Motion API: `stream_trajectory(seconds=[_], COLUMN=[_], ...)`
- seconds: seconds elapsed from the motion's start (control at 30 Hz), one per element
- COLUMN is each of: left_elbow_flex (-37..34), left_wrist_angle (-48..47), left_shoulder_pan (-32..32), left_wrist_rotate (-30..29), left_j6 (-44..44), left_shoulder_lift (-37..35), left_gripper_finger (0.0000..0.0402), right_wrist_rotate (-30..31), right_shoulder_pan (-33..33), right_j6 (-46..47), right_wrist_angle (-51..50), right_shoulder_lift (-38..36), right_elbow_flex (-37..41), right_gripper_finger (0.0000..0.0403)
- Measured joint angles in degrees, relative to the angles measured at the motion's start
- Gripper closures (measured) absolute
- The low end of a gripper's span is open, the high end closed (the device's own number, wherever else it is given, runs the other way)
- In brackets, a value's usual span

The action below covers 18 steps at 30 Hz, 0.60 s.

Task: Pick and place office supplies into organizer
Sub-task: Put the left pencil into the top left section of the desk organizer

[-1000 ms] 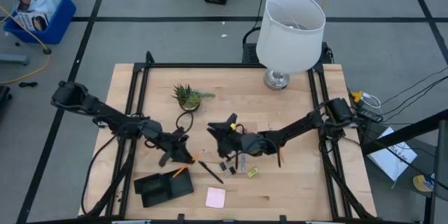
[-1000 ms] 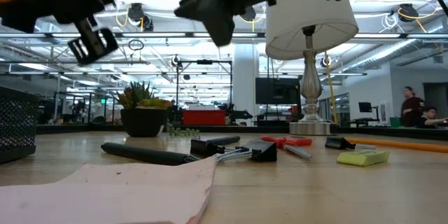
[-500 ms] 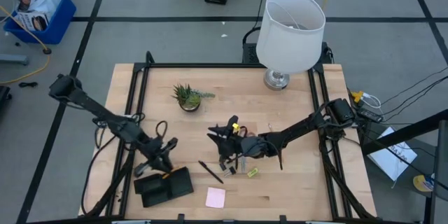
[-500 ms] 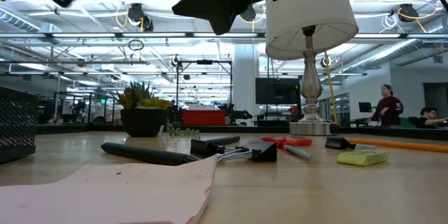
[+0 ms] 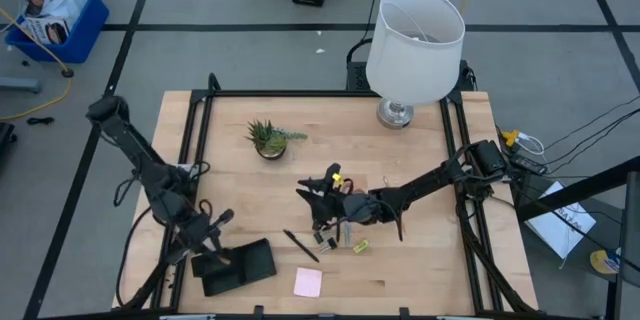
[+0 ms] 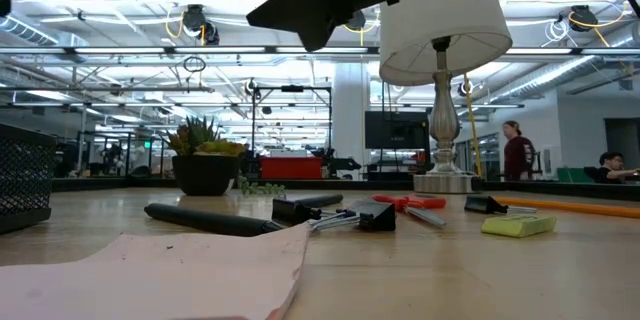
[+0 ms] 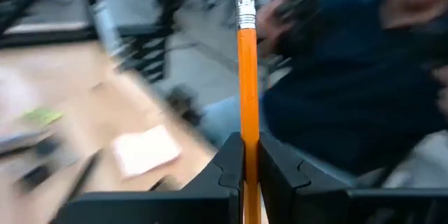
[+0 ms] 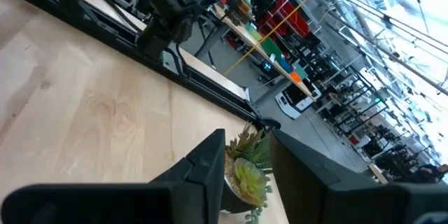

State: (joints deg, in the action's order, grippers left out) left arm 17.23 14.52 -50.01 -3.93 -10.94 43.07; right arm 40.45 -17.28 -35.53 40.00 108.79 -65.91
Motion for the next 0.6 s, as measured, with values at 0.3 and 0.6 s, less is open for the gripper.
stream_trajectory(seconds=[0.3,0.6], left_elbow_flex=[-3.5,-4.0], left_wrist_angle=[3.3,5.1], left_shoulder_pan=[-3.5,-8.7], left_wrist_rotate=[-9.8,-11.8], left_j6=[-1.9,-6.8], left_shoulder_lift=[0.0,0.0], left_gripper_finger=[0.0376,0.0376], right_wrist_rotate=[0.0,0.0], right_shoulder_pan=[0.0,0.1], right_j6=[1.8,-0.1], right_wrist_angle=[0.1,0.0], right_shoulder_lift=[0.0,0.0], right_elbow_flex=[0.0,0.0], right_gripper_finger=[0.03,0.0301])
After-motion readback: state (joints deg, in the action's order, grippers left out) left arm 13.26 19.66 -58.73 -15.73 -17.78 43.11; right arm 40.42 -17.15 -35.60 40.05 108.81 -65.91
